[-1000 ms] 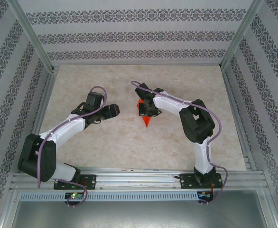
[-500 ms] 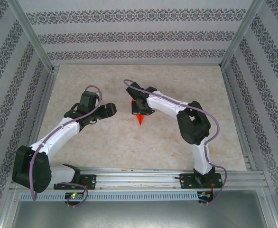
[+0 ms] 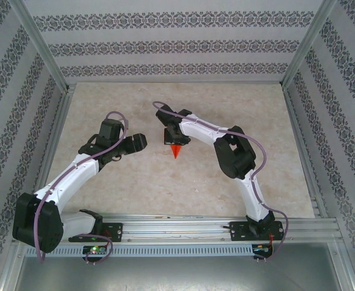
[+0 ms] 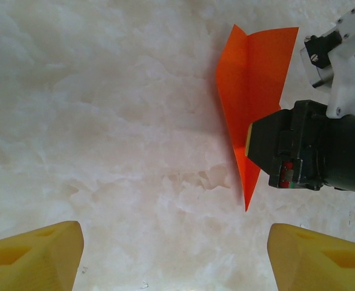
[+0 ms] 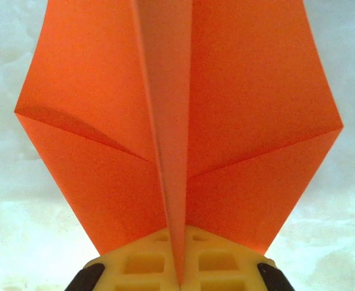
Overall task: Fold a paper plane with a square sheet of paper (fold left side to right side)
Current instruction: Place the paper plane at the center of the table.
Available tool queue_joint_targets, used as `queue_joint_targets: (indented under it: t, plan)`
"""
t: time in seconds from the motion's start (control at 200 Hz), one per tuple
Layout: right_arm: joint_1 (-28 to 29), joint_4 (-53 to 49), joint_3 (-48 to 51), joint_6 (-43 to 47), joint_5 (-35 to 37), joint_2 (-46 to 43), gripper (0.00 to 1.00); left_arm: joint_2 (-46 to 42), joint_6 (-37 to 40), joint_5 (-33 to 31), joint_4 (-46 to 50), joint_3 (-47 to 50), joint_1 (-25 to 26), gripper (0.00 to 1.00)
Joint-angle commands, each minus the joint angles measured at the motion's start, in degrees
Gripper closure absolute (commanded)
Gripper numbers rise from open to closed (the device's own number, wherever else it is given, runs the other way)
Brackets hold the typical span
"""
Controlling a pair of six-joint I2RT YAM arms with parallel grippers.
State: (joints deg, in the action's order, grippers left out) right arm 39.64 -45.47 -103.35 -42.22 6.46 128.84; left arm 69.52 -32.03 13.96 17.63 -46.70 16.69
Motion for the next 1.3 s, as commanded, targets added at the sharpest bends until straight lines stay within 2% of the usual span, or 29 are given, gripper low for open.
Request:
queue_joint_targets:
  t: [0.0,0.41,0.65,0.839,1.299]
  plan:
    - [0.48,-1.20,0.89,0.51,0.77,0.72,0.94,-1.18,1.10,0.33,1.62,0.44,-1.04,0.20]
    - [0.09,0.95,3.86,0.56,-1.96,1.37,0.86,-1.53,1.18,0.12,2.49,0.19,-0.98,0.20]
    - [0.09,1.09,5.03,0.73,-2.07,1.03,0.70,-1.55,1.44,-0.37,3.02,-0.24,-1.11,0.20]
    - [0.01,1.09,5.53,1.41,-1.54,0.08,0.62,-1.71,1.88,-0.77,3.64,-0.64,-1.05,0.20]
    - [-0.10,-0.75,3.90,3.63,0.30,-3.01,0.62,-1.60,2.05,-0.88,4.07,-1.16,-1.36,0.20]
